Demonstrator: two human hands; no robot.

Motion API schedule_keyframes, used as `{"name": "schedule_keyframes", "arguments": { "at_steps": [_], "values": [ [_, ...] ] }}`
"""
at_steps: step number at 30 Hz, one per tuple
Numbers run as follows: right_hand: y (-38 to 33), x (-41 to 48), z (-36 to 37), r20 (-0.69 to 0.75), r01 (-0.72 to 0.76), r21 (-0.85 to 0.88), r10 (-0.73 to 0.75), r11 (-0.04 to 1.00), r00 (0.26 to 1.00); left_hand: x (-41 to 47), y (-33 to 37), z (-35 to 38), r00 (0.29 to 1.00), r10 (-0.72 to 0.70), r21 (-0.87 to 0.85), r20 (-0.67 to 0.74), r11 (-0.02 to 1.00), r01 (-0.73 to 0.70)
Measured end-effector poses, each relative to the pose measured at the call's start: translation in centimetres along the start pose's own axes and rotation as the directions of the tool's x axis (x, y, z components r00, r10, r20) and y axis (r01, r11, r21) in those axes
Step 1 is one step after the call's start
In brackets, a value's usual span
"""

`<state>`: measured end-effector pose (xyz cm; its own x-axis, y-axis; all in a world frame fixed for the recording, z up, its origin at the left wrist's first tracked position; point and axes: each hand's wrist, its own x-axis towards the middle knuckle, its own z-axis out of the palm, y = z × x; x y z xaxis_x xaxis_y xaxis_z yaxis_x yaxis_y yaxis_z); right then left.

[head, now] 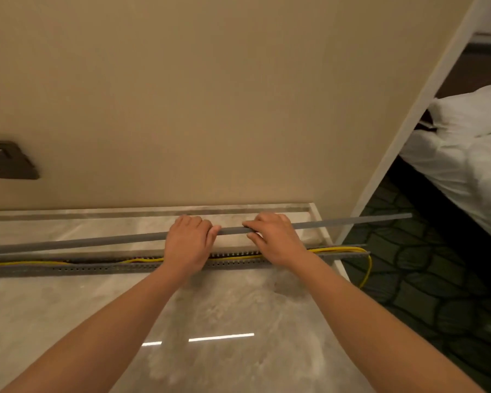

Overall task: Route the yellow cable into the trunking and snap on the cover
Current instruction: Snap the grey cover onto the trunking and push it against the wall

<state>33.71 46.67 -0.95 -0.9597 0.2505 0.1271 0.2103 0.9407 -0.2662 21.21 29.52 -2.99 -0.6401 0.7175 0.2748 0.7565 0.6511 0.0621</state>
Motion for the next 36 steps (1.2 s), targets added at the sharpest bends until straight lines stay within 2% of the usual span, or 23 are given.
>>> {"name": "schedule_keyframes", "arguments": {
  "at_steps": [4,10,12,14,18,24,30,36],
  "values": [
    [1.6,-1.8,-1.2,0.048,0.008,0.008,-0.009,1.0,0.999,-1.1,1.3,-0.3,1.0,0.016,0.083,-0.025,0.996,-0.014],
    [6.0,-4.4,-2.7,0.044,-0.058,-0.065,0.06,0.996,0.997,-2.1,0.8,0.6,0.988,-0.138,0.159,-0.068,0.976,0.147],
    [6.4,-4.4,-2.6,0.037,-0.056,-0.069,0.059,0.996,0.998,-2.2,1.5,0.8,0.985,-0.147,0.148,-0.088,0.976,0.158],
    [5.9,-4.1,-2.5,0.033,-0.065,-0.052,0.067,0.997,0.997,-1.8,2.9,0.7,0.989,-0.111,0.095,-0.094,0.988,0.12],
    [4.8,-3.3,-1.9,0.04,-0.083,-0.044,0.085,0.996,0.996,0.0,6.4,0.7,0.999,0.038,-0.015,-0.02,0.999,-0.038],
    [6.1,-3.5,-2.9,0.063,-0.119,-0.058,0.123,0.991,0.99,1.1,6.2,0.8,0.998,0.06,-0.002,-0.024,0.998,-0.06],
    [8.9,-4.3,-4.2,-0.031,-0.157,-0.152,0.154,0.976,0.988,1.6,7.4,0.0,0.998,0.045,0.048,-0.052,0.998,-0.042],
    [9.3,-4.6,-4.0,0.002,-0.17,-0.123,0.171,0.978,0.985,1.9,7.4,-0.3,0.994,0.104,0.031,-0.018,0.994,-0.104]
  ]
}}
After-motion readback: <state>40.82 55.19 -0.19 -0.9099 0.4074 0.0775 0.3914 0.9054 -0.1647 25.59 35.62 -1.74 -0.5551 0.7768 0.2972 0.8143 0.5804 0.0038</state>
